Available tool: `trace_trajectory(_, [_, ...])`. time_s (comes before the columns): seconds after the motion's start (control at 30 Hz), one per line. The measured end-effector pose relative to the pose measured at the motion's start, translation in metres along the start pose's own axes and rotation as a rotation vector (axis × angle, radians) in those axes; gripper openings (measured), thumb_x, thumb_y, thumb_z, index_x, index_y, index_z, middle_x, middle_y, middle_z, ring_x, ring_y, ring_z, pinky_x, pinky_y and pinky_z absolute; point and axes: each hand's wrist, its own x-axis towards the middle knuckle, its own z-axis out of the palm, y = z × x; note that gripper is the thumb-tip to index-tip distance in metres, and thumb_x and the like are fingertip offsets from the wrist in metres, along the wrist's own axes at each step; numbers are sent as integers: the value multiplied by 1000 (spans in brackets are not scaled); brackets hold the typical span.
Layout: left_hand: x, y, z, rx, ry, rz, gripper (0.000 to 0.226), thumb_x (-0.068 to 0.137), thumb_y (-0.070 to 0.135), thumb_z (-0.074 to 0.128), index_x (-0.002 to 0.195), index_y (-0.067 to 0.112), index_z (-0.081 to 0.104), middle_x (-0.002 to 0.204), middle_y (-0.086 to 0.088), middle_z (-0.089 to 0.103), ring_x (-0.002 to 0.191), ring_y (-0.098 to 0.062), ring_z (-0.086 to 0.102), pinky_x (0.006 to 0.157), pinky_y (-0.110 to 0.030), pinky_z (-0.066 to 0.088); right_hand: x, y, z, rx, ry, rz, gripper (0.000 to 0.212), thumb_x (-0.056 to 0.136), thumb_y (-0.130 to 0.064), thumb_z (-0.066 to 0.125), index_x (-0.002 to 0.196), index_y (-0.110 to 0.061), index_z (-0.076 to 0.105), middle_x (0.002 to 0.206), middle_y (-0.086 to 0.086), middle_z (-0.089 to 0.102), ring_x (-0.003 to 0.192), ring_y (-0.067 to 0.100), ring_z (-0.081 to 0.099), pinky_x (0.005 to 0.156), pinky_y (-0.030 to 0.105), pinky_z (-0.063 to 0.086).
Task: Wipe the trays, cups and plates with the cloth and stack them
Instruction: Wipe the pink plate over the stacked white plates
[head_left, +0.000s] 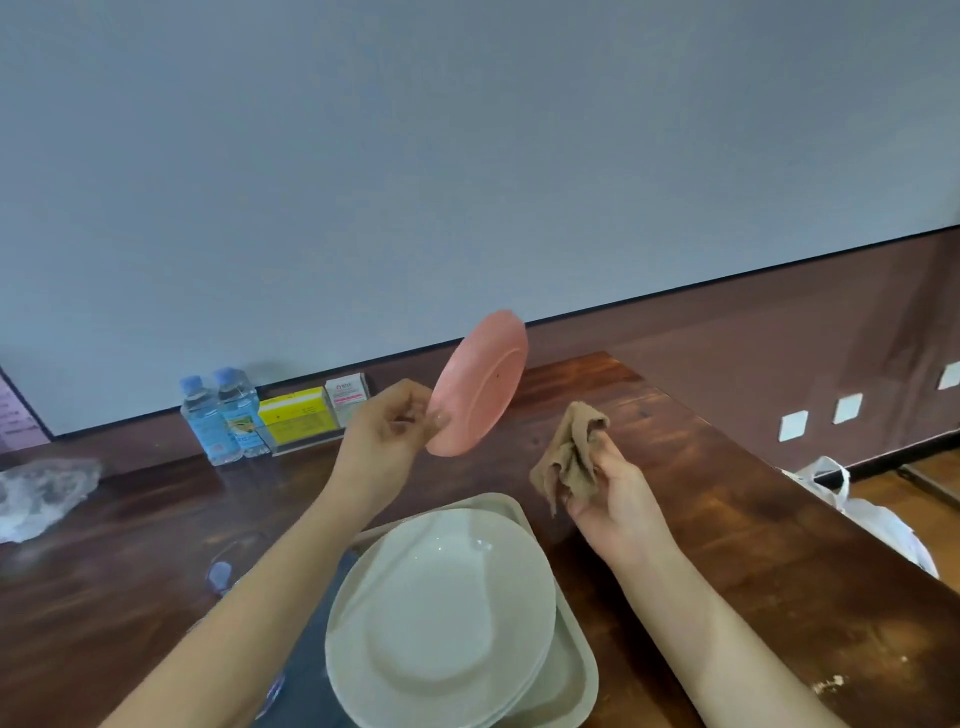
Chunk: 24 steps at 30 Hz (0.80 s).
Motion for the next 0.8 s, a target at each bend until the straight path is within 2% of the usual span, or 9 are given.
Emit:
trace_trajectory(0.13, [-32,26,-30,-129,30,59,8,97,11,77,93,15,72,86,4,74,81,-11,67,75,-22,53,-32,16,33,-35,-203,-27,25,104,-17,47,118,-8,67,91,12,67,83,30,64,75,45,58])
trace_trajectory(0.23, [-47,31,-43,-148,60,65,17,91,24,76,99,10,73,95,-13,75,88,-31,70,78,-36,59,-50,25,55,-32,-221,-10,32,109,-20,45,133,-15,66,103,16,68,102,36,62,97,61,47])
trace_trajectory(0.3, [-53,31,-48,-154,62,59,20,91,26,75,103,10,74,98,-13,75,95,-44,71,88,-57,63,-62,25,68,-14,-247,-38,34,109,-18,45,136,-16,66,114,19,69,109,37,62,100,62,44])
trace_trajectory(0.37, [-57,30,-49,-176,67,53,20,91,26,75,104,10,75,99,-13,76,98,-48,70,90,-71,58,-71,23,79,-13,-280,-82,33,109,-13,45,130,-18,69,122,17,72,107,34,69,91,57,54])
trace_trajectory(0.43, [-60,30,-46,-205,80,40,21,90,26,76,103,9,75,98,-16,76,98,-47,69,94,-72,55,-78,26,90,-80,-275,-168,33,107,-5,45,127,-16,69,120,14,74,103,29,73,81,52,62])
trace_trajectory(0.53, [-64,31,-41,-230,44,34,18,90,24,77,101,10,76,97,-15,77,92,-34,72,95,-63,55,-87,39,106,-255,-195,-411,34,100,7,56,119,-15,75,123,7,73,102,25,72,88,51,59])
trace_trajectory(0.63, [-66,35,-40,-254,7,40,13,91,20,79,99,9,76,93,-8,78,89,-24,73,88,-50,56,-85,39,119,-429,-123,-716,29,94,12,63,110,-8,76,119,3,72,114,17,70,93,32,58])
trace_trajectory(0.7, [-66,37,-44,-279,7,31,12,90,20,79,97,11,76,89,-5,76,86,-22,69,86,-50,53,-76,31,124,-477,-82,-804,33,93,17,59,111,-7,74,119,8,70,111,14,69,84,23,58])
trace_trajectory(0.8, [-65,41,-50,-306,19,43,17,89,19,81,98,6,75,90,-9,74,86,-26,65,82,-46,52,-59,26,121,-520,-31,-834,37,92,15,58,110,-14,72,117,9,70,110,21,69,83,30,60])
